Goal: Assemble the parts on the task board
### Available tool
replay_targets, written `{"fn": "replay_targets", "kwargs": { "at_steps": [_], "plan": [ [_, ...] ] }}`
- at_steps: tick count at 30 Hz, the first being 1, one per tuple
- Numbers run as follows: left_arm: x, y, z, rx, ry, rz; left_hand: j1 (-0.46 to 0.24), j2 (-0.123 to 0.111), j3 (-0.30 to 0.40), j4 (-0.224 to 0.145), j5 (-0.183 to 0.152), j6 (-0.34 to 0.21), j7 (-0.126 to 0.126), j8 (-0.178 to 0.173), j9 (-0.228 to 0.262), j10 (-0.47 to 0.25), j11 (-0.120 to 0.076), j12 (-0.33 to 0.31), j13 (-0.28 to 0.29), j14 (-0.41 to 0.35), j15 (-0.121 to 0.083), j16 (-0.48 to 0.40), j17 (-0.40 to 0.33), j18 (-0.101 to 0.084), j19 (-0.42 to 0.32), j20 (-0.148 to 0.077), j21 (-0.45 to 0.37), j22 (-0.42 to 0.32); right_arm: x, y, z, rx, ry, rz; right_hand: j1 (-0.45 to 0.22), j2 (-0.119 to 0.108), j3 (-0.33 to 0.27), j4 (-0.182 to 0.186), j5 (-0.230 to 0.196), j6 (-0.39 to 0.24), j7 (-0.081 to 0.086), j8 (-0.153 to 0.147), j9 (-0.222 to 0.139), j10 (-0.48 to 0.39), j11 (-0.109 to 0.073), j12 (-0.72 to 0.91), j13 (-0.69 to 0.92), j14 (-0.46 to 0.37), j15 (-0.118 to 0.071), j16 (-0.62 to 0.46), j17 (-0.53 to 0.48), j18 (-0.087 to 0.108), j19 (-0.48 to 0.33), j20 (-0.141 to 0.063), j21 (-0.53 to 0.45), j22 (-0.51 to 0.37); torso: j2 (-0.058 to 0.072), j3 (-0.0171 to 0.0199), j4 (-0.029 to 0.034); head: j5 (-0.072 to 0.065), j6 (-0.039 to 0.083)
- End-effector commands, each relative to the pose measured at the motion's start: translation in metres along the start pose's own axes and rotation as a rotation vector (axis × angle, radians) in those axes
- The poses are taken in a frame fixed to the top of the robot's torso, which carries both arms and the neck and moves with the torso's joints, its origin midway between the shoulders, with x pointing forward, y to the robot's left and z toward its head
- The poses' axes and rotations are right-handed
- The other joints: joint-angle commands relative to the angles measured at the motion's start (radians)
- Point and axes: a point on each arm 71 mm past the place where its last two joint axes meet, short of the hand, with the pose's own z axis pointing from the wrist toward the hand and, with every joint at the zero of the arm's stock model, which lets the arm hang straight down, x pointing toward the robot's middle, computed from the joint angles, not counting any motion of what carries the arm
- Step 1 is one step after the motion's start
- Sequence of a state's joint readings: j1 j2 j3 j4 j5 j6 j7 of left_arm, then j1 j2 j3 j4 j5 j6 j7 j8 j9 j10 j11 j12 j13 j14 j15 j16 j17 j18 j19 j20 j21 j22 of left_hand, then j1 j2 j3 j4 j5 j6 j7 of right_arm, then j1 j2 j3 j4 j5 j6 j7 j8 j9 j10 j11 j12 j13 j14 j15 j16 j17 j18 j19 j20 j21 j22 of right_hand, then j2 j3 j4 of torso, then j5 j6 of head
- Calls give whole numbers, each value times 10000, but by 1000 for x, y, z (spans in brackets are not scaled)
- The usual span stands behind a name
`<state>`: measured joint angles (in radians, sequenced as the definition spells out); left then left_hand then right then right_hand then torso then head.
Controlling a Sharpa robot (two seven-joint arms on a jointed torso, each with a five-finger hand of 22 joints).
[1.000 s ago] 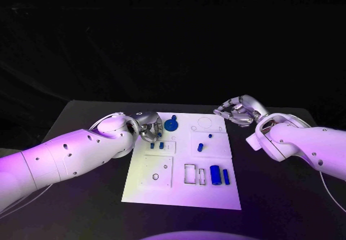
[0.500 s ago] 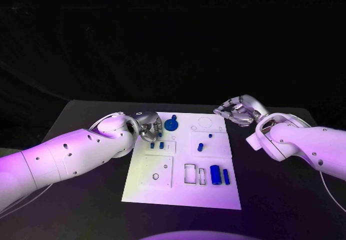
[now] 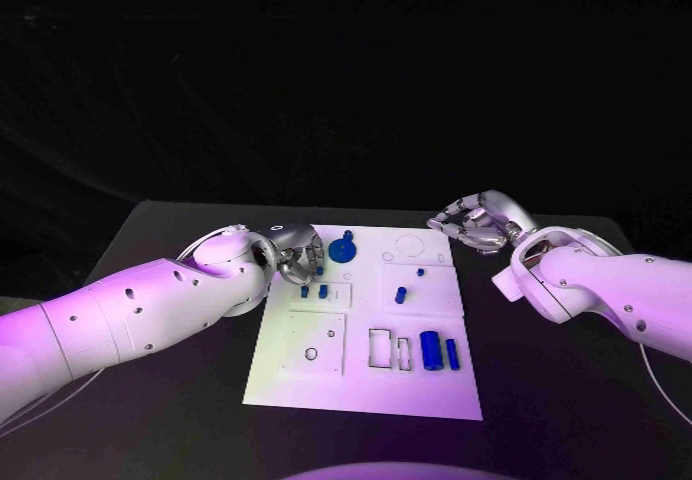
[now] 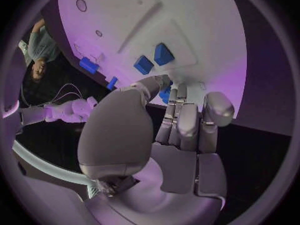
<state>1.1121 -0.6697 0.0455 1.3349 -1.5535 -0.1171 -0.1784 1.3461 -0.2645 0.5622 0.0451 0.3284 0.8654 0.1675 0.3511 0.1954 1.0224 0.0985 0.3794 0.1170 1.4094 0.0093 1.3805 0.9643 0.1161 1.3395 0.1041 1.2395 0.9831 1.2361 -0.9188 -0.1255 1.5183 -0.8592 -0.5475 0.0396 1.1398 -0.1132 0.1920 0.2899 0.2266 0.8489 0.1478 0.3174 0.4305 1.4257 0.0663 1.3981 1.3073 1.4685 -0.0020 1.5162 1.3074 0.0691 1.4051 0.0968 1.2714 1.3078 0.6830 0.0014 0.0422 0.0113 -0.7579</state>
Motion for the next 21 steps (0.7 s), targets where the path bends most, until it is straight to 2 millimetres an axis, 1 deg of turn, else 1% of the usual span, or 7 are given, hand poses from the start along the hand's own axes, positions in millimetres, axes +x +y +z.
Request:
{"fn": "replay_targets", "kwargs": {
  "at_steps": [1, 8, 14, 16, 18, 20, 21],
  "plan": [
    [-1, 1, -1, -64, -35, -41, 4, -127, -80, -13, 13, -125, 27, -94, -38, -137, 42, -67, 7, -14, 97, -36, -33, 1, -51, 32, -66, -35, 0, 0, 0, -85, 12, -46, -18, 85, -63, 5, 32, -48, -15, 39, 14, -62, -18, -57, 764, 670, -57, -33, 1050, 58, -47, 11, -42, 335, 2, -3, 2, -1, 15],
    [-2, 7, -5, -220, -153, -43, 64, -159, -302, -7, 25, -432, 195, -367, -171, -528, 198, -39, 28, -129, 233, -70, -249, 44, -169, 138, -198, -240, -1, -1, 0, -56, 6, -66, 12, 79, -83, -7, 33, -66, -10, 33, 14, -113, -15, -116, 705, 656, -56, -57, 990, 72, -80, 11, -103, 293, 2, -10, 8, -12, 32],
    [-5, 14, -9, -271, -431, -124, 119, -131, -376, -4, 44, -482, 233, -423, -200, -647, 234, -9, 37, -223, 265, -137, -479, 92, -284, 167, -343, -479, -2, -2, 1, -129, 60, -111, 871, 147, -220, -118, -29, -185, -4, 31, 68, -2372, -26, -3234, -2316, 378, -65, -557, -1, 304, -659, 5, -1229, -458, -3, -16, 14, -33, 37],
    [-8, 17, -11, -222, -685, -312, 164, -85, -384, 7, 62, -374, 226, -378, -188, -678, 235, 38, 49, -269, 273, -161, -551, 109, -334, 183, -402, -563, -2, -3, 1, -189, 122, -176, 1557, 136, 23, -396, -176, -131, -11, 58, 88, -3892, -38, -5435, -4258, 126, -93, -999, -783, 500, -1198, -9, -2217, -1137, -9, -21, 16, -44, 51],
    [-12, 20, -13, -150, -961, -573, 202, -66, -381, 22, 79, -224, 203, -304, -168, -739, 232, 83, 57, -473, 274, -331, -989, 217, -605, 189, -753, -1111, -2, -3, 2, -261, 215, -283, 2175, 62, 474, -578, -322, -108, 57, 0, 60, -4285, -5, -6693, -5204, -137, -46, -1504, -1543, 634, -1598, -23, -3010, -1661, -16, -18, 12, -60, 65],
    [-16, 24, -15, -28, -1323, -962, 225, -26, -342, 47, 99, -159, 196, -271, -163, -785, 234, 108, 56, -597, 272, -429, -1219, 258, -737, 192, -919, -1347, -1, -4, 3, -400, 394, -535, 2695, -305, 1232, -737, -400, 21, 136, -126, -20, -4209, 80, -8293, -6645, -230, -37, -1840, -1983, 678, -1707, 29, -3449, -1927, -31, -21, 17, -103, 82],
    [-18, 26, -17, 29, -1485, -1179, 250, 27, -270, 105, 111, -42, 200, -202, -153, -964, 258, 83, 11, -1269, 293, -1028, -2572, 466, -1375, 204, -1723, -2500, -1, -4, 3, -479, 505, -691, 2894, -458, 1638, -851, -416, 132, 131, -159, -46, -4226, 119, -8996, -7279, -236, -1, -1924, -2084, 686, -1693, 45, -3542, -1972, -29, -19, 16, -132, 94]
  ]
}}
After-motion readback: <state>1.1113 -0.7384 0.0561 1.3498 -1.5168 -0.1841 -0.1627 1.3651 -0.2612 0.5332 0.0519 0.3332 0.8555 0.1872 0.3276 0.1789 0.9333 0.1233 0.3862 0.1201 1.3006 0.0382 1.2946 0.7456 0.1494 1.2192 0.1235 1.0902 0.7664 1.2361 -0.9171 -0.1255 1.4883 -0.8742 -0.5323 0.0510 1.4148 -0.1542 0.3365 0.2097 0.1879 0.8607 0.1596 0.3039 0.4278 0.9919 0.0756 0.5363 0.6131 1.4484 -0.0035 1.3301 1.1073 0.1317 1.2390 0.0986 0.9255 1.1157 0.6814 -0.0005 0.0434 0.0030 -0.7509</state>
